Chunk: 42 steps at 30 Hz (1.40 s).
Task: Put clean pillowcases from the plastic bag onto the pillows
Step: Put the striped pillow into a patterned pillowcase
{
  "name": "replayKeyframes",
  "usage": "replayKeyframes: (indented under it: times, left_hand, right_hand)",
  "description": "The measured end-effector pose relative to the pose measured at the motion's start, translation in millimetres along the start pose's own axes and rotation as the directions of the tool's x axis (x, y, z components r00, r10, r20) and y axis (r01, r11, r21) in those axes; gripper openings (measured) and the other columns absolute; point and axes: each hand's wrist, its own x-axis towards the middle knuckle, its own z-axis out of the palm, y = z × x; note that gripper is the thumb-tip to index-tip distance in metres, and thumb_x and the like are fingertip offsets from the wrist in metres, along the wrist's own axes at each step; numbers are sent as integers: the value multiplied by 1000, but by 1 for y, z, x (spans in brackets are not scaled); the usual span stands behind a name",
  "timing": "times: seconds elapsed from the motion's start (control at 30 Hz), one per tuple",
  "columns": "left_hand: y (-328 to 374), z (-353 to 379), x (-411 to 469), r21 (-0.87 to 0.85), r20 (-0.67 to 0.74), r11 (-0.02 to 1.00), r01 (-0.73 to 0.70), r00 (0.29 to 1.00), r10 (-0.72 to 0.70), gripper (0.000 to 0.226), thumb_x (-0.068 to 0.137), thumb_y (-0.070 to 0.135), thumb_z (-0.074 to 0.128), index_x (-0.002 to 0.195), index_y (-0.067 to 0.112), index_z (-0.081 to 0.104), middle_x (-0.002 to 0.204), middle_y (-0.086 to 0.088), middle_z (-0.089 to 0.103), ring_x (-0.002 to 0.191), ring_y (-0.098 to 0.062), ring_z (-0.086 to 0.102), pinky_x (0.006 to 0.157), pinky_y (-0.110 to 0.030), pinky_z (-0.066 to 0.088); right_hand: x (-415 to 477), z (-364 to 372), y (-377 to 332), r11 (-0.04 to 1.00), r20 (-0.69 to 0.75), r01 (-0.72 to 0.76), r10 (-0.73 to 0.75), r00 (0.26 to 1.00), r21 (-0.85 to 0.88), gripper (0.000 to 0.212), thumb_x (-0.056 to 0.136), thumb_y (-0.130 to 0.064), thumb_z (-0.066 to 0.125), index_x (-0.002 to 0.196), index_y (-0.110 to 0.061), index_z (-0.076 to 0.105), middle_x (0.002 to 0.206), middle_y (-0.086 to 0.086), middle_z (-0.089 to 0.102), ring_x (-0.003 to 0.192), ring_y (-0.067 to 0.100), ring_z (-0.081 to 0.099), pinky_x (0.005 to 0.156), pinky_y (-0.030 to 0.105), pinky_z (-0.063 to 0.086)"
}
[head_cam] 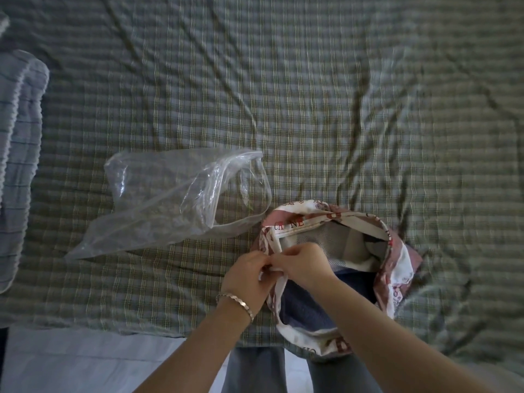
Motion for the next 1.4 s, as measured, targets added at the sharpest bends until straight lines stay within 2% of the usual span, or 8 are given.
replayKeyframes:
  times: [0.23,0.43,0.6,0.8,0.9,1.07,1.23,1.4]
  left_hand:
    - [4,-11,3,-154,61,984,88,995,-79,15,83,24,65,71,28,56,71,9,59,69,-8,58,65,-24,49]
    - [-7,-27,14,-263,101,962,75,994,-49,30,75,10,73,62,29,54,64,10,60,61,-4,57,62,-21,52]
    - [-10,-38,17,-229,105,972,54,994,-30,29,73,9,76,61,26,55,64,9,59,58,0,54,57,-11,46]
    - [-7,-42,9,-96,190,995,42,982,-23,14,79,27,71,75,30,58,69,17,59,61,5,55,58,-7,43]
    - [-11,-44,7,117,191,989,-90,979,66,14,89,31,57,92,19,63,80,11,61,73,-7,58,63,-13,42]
    - [-27,-53,13,359,119,849,-389,921,372,30,84,30,44,70,17,66,62,6,62,54,-12,59,43,-19,46]
    - [-43,-55,10,323,161,868,-377,926,342,29,84,32,43,70,18,64,58,9,57,53,-11,54,42,-18,38]
    - [-40,-59,2,67,96,996,-61,994,55,13,88,25,59,80,17,66,59,15,53,57,-1,52,52,-11,35]
  right_hand:
    - [5,-2,-3,988,6,138,-139,990,73,25,69,-11,72,88,-21,57,69,-6,58,57,6,52,51,16,42]
    - [16,-4,7,807,160,-261,207,965,530,20,77,-4,70,89,-10,55,63,6,62,50,16,53,46,24,44]
    - [18,5,12,659,262,-353,237,935,664,23,80,2,66,82,-12,48,58,8,58,47,18,50,42,24,38]
    - [9,3,5,821,228,-158,34,973,548,24,74,8,69,84,-9,55,70,9,62,63,21,56,63,28,48]
    - [-1,5,-13,952,180,-1,-57,982,305,24,69,4,73,75,-13,56,63,-2,60,54,8,56,51,15,47]
    - [11,15,-20,955,140,-90,52,989,281,24,70,-8,74,80,-13,53,65,0,54,57,12,47,54,21,42]
    - [15,29,-9,737,308,-381,242,920,559,25,78,2,65,68,-11,46,51,6,49,45,13,43,48,23,37]
    - [6,42,-12,403,516,-561,225,826,723,16,86,7,55,71,2,55,56,16,60,37,15,54,42,19,48]
